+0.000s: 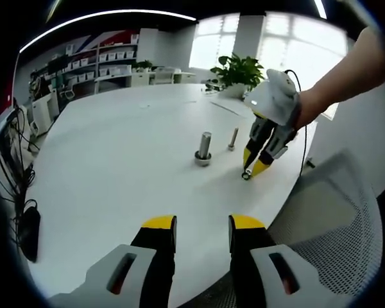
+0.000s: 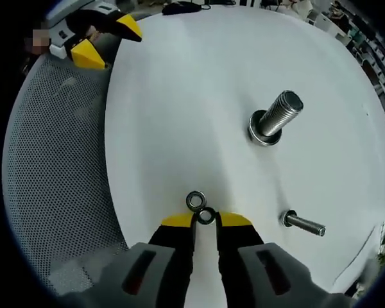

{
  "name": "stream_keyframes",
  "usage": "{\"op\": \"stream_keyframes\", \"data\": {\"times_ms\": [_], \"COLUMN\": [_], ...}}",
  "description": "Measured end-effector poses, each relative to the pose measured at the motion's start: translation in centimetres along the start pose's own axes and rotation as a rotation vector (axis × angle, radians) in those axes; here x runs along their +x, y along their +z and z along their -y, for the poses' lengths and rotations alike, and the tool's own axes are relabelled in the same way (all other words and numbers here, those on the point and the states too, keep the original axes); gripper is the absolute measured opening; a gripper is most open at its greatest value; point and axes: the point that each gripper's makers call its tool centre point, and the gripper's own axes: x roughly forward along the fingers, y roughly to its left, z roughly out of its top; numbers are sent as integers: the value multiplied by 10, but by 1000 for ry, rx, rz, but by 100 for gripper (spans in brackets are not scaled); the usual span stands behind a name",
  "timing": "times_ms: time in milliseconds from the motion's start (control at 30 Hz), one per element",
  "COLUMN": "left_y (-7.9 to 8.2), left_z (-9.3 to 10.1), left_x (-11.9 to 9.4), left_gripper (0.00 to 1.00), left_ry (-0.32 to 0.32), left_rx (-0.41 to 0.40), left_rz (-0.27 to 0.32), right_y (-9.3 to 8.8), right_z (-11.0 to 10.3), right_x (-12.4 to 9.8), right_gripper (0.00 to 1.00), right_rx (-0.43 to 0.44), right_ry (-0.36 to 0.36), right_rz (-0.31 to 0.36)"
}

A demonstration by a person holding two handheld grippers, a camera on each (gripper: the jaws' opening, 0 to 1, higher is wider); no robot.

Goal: Place the washer onto the threaded stud by aligning its center hole with the stud, sliding it down to the base, and recovering from edge contact or off-axis alignment until the washer reaches the visible bottom stop.

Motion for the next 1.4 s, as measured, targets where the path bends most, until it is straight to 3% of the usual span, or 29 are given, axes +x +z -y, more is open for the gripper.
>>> {"op": "stream_keyframes", "data": {"times_ms": [233,600,1100,1400], "left_y": [1,0,1,2], "left_z": [0,1,0,1], "left_x": [0,0,-1,0], "left_gripper": [30,30,30,30], "left_ry": [-1,-3,2,-3], "left_rx": [1,2,-1,4], "left_rz": [5,0,6,6], "right_y": [0,0,-1,-3], "right_z": [-1,0,-1,-1], "right_x": [0,1,0,-1], "right_gripper": [14,15,15,15], "right_rx": [-19,60,117,158], "right_ry": [-14,-39,-76,-101], "right_rz": [-75,-166,-140,-74]}}
